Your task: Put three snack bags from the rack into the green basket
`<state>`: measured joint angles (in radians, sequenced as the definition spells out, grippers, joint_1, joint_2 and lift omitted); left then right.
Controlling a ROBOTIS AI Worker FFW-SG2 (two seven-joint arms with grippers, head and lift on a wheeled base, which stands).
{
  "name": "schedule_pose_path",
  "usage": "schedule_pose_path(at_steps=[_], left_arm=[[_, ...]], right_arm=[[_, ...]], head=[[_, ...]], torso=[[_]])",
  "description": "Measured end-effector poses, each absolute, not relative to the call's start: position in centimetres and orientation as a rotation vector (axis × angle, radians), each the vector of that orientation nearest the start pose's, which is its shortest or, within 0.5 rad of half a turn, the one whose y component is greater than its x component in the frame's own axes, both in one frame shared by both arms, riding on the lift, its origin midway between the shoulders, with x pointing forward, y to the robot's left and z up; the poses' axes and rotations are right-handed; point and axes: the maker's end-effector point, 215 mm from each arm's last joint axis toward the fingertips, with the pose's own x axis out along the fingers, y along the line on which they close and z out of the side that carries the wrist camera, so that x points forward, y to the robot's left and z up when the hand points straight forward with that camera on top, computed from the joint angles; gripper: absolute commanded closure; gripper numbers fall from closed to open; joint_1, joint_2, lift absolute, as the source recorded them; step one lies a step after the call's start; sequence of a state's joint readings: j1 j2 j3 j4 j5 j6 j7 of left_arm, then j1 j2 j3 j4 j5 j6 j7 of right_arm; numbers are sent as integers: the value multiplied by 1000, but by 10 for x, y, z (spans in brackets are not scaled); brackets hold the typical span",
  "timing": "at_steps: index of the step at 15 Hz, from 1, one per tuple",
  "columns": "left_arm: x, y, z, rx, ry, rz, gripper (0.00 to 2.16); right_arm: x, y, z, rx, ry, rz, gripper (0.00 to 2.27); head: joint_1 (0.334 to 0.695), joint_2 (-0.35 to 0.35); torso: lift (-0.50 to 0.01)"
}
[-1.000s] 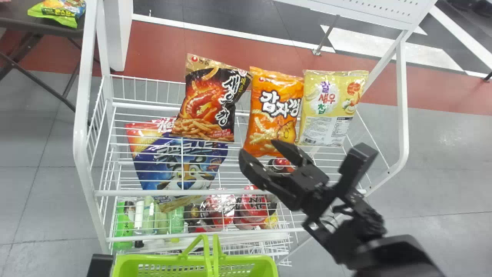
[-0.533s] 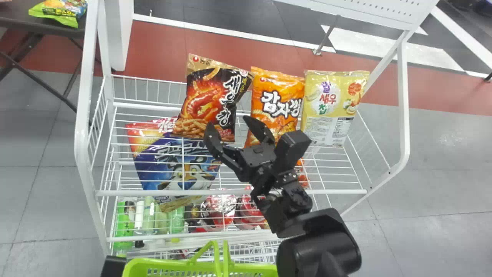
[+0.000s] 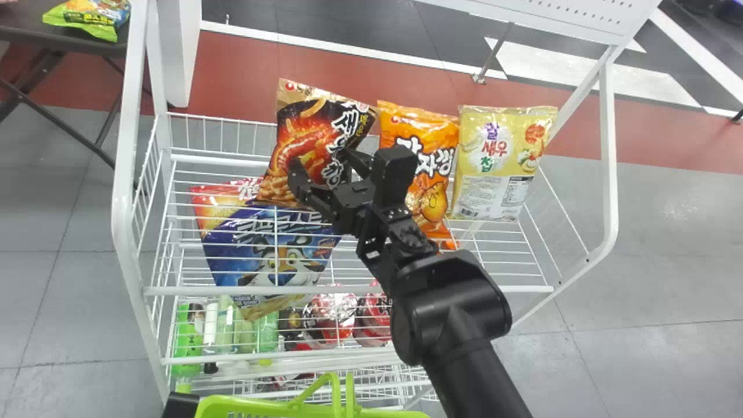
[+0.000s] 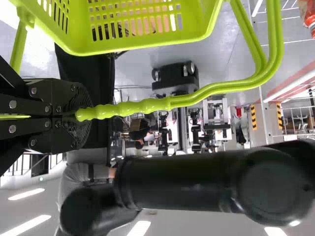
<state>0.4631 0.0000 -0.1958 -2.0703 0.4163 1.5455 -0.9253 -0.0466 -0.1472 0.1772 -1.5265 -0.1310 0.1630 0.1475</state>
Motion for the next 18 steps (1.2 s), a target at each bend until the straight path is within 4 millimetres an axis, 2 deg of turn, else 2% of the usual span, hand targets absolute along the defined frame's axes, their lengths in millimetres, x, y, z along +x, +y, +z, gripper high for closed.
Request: schedule_pose_path(at_steps=[1, 3, 5, 10, 14, 16, 18], left_arm=[[118, -81, -424, -974, 1325, -1253, 1463], [118, -82, -424, -973, 1325, -1255, 1463], [117, -83, -423, -971, 1326, -1259, 1463], [116, -86, -421, -973, 1318, -1272, 1463], [122, -82, -418, -974, 1297, -1268, 1463], [125, -81, -418, -975, 1283, -1265, 1463], [131, -79, -418, -975, 1263, -1261, 1463]], right_arm=[[590, -146, -405, -21, 214, 326, 2152], [581, -142, -415, 19, 262, 351, 2199], [567, -142, -412, 51, 266, 369, 2216], [531, -154, -369, 63, 192, 381, 2216], [478, -186, -313, 79, 155, 413, 2216], [449, -208, -302, 71, 213, 418, 2216], [420, -231, -305, 51, 323, 431, 2216]], head=[[695, -350], [695, -350], [695, -350], [695, -350], [695, -350], [695, -350], [695, -350]], torso=[[0], [0], [0], [0], [0], [0], [0]])
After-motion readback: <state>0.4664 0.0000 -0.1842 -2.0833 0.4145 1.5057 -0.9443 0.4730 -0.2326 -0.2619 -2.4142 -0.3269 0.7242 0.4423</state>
